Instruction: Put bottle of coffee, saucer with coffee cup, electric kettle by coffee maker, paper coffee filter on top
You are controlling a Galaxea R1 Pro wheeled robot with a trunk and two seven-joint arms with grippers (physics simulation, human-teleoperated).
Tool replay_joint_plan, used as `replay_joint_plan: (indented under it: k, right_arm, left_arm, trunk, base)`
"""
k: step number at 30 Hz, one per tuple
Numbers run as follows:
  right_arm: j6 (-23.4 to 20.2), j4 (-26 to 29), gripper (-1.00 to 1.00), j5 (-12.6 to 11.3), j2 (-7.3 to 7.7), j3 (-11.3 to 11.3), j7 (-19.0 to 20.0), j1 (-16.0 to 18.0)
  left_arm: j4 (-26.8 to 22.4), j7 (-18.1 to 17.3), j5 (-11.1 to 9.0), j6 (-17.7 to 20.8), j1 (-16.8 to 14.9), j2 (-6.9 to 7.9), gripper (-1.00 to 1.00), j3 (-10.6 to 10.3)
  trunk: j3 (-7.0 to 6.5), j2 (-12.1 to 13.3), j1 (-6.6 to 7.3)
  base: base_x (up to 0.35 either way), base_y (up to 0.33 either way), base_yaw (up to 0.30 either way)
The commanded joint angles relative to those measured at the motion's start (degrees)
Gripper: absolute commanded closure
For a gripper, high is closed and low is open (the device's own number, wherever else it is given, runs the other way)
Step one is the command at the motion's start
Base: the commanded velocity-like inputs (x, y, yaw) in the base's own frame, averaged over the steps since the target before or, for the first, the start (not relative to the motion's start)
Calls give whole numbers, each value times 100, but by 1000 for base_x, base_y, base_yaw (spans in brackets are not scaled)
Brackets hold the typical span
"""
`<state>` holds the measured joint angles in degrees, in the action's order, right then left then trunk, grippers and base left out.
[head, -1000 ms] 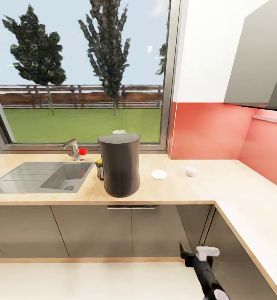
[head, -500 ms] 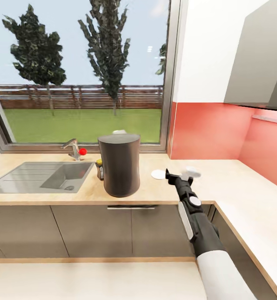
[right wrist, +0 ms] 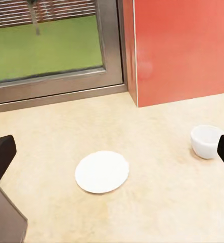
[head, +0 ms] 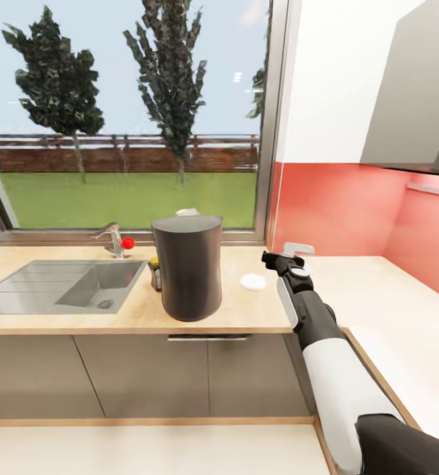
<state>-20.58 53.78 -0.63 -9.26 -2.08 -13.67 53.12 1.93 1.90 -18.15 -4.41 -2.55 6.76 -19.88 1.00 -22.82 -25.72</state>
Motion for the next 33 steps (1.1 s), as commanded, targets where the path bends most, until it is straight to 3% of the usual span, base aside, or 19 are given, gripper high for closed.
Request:
replay_joint_plan:
  k: [1,10,19,33]
  right_arm:
    - [-30,-2,-100,-7,-1,-5,-16,8]
    - [-34,-24,-100,-7,3,6,-13,14]
    - [-33,-81,-100,-7,12,-3,227,6]
    - [-26,-91,-100,1,18,-13,233,-8]
  left_arm:
    - [22,4,-40,-35,-8,-2,-100,-46]
    - [27,4,-40,-34,-8,-8,-100,-43]
    - [26,4,-40,-34,-5,-16,-100,-43]
    - [41,5,-40,-23,51,-17,-100,-42]
  trunk:
    - [10,-10,-7]
    - [10,-10,-7]
    - [17,-10,-7]
    - [46,-10,-7]
  base:
    - [326,0,0]
    - [330,41,0]
    - [323,36,24]
    - [53,0,75]
